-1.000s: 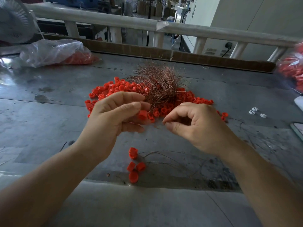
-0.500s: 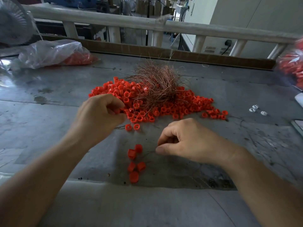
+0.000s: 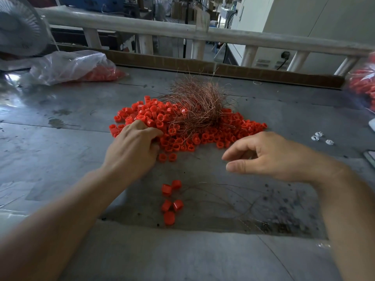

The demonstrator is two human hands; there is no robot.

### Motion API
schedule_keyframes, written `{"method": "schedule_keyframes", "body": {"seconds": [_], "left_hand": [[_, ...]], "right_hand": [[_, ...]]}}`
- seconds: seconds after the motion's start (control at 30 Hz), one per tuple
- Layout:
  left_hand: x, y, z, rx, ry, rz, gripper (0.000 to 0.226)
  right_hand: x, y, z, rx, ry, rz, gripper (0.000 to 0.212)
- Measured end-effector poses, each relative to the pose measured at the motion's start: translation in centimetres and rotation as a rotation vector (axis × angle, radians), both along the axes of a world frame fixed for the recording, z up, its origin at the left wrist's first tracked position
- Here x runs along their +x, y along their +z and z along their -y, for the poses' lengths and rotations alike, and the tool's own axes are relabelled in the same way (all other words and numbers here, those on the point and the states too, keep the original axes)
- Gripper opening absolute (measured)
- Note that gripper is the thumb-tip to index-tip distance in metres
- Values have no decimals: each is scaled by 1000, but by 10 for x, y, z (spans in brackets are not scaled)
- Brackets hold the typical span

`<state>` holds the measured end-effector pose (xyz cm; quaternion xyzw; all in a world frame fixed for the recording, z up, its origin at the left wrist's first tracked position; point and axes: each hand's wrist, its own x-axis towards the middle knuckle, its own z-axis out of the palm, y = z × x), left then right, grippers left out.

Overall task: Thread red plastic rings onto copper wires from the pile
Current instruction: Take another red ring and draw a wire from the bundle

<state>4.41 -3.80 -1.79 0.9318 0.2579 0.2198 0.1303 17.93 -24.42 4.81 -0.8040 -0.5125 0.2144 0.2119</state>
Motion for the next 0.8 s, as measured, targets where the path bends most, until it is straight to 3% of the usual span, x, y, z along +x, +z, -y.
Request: {"method": "schedule_keyframes", "body": {"seconds": [0.13, 0.27, 0.4, 0.5, 0.63, 0.8], "left_hand": [[0, 3, 1, 17, -7, -1, 21], [1, 5, 3, 15, -1, 4, 16], [-4, 15, 10, -59, 37, 212, 12], [-9, 23, 21, -172, -59, 336, 18], [-10, 23, 34, -173, -167, 339, 19], [-11, 22, 39, -118, -235, 307, 19]], "right_hand": [[5, 0, 3, 89, -72, -3, 32], [6, -7, -3, 120, -131, 119, 8], [8, -18, -11, 183, -245, 284, 13], [8, -31, -21, 317, -355, 351, 13], [9, -44, -33, 442, -381, 400, 30], [8, -49, -40, 541, -370, 444, 10]]}}
